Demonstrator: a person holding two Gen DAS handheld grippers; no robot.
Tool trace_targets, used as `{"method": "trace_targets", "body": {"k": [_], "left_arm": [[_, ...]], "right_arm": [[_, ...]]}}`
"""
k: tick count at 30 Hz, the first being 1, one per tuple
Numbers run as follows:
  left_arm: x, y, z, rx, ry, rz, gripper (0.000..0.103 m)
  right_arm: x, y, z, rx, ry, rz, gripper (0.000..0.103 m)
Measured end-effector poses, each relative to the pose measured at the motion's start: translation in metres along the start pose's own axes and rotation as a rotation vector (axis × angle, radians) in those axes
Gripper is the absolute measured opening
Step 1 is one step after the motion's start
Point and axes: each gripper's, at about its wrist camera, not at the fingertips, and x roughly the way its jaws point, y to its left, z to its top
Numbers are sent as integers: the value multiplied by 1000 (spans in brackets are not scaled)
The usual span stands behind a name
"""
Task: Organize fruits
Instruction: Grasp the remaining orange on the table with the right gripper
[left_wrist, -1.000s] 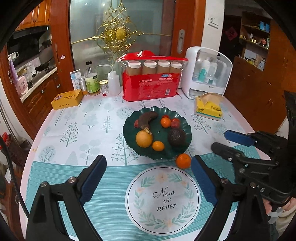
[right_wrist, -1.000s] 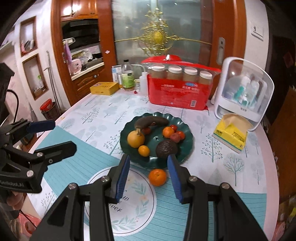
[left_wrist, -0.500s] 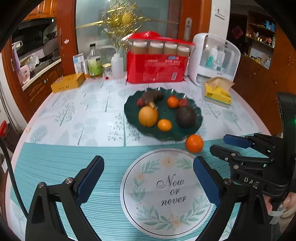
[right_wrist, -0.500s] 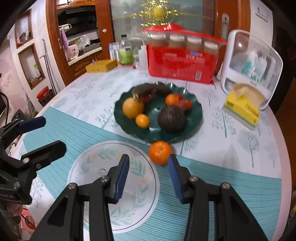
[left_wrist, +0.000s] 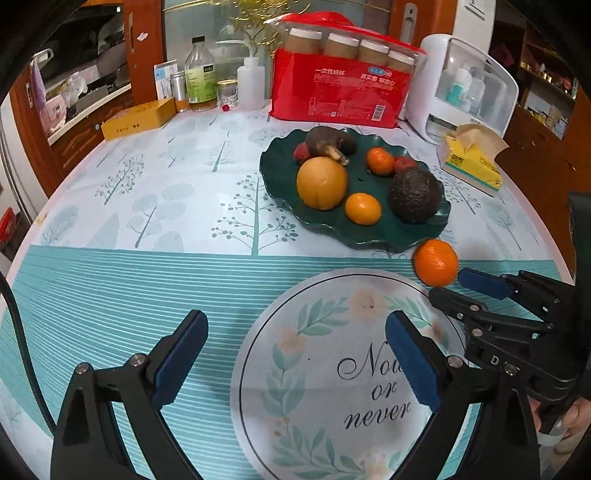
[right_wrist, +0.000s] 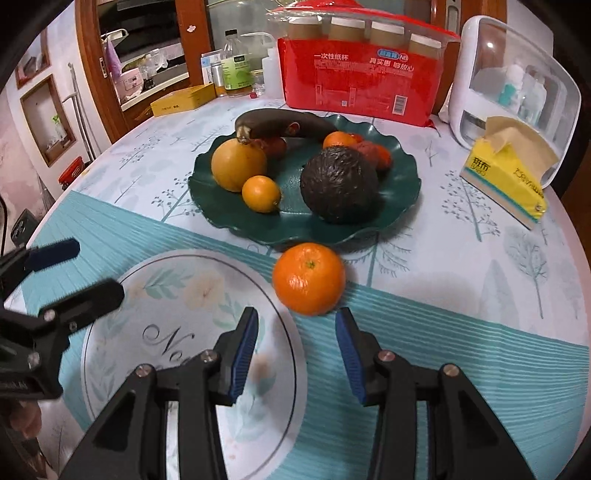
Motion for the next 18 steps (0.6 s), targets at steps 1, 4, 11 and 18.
{"method": "trace_targets", "body": {"k": [1,4,11,18], "left_arm": [[3,0,0,-3,3,4,96],[9,-1,1,-10,15,3,96],[18,-4,-1,-3,28,8,96],[14,-10,2,28,36,9,96]], "right_arm": [[3,0,2,3,0,-1,44],[14,-1,7,19,4,-35,54],[29,-5,14,49,-8,-40,50],[19,-4,8,46,-28,0,44]]}}
